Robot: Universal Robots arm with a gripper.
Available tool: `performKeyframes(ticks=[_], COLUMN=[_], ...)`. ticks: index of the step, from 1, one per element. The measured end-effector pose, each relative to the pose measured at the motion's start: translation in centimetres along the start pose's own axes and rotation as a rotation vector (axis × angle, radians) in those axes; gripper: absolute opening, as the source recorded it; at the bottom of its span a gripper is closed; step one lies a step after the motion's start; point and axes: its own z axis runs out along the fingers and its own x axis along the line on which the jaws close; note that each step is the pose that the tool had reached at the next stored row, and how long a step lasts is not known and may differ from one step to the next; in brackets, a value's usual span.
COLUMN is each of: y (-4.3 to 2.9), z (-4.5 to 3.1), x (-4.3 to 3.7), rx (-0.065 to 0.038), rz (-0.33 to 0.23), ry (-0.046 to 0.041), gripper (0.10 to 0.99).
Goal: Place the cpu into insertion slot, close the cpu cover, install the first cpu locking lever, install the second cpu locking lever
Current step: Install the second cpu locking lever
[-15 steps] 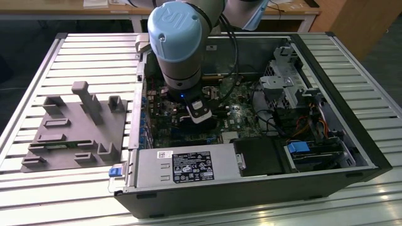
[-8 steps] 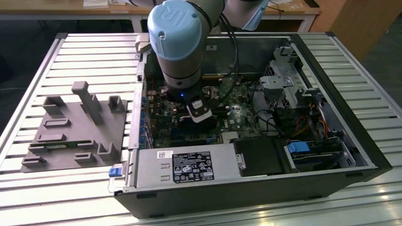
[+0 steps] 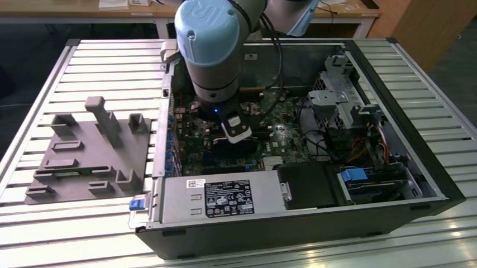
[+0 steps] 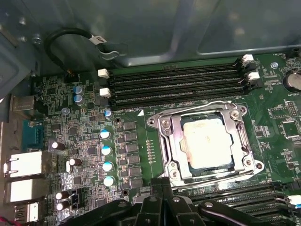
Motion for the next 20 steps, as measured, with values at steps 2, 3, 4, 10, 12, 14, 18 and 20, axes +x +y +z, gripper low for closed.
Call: performKeyframes(ticks=[2,3,4,10,12,14,18,20], y=[0.21,0.33,0.44,0.75,0.87,0.98,1.13,1.13], z=[0.06,0.11,0.14,-0.08,-0.07,-0.02,0.15,0.25], x=[0.04,0.05,0.07,0.10,0.12,0.14,0.17,0.18], rx=[0.000,0.000,0.000,0.000,0.000,0.000,0.003,0.005], rz=[0.000,0.000,0.000,-0.001,-0.001,-0.001,-0.002,-0.002], ry=[-0.0001,-0.0001,-0.0001,0.0003,0.0001,0.0002,-0.0001,-0.0002], gripper=[0.102,0.102,0.102,0.102,0.102,0.102,0.102,0.102])
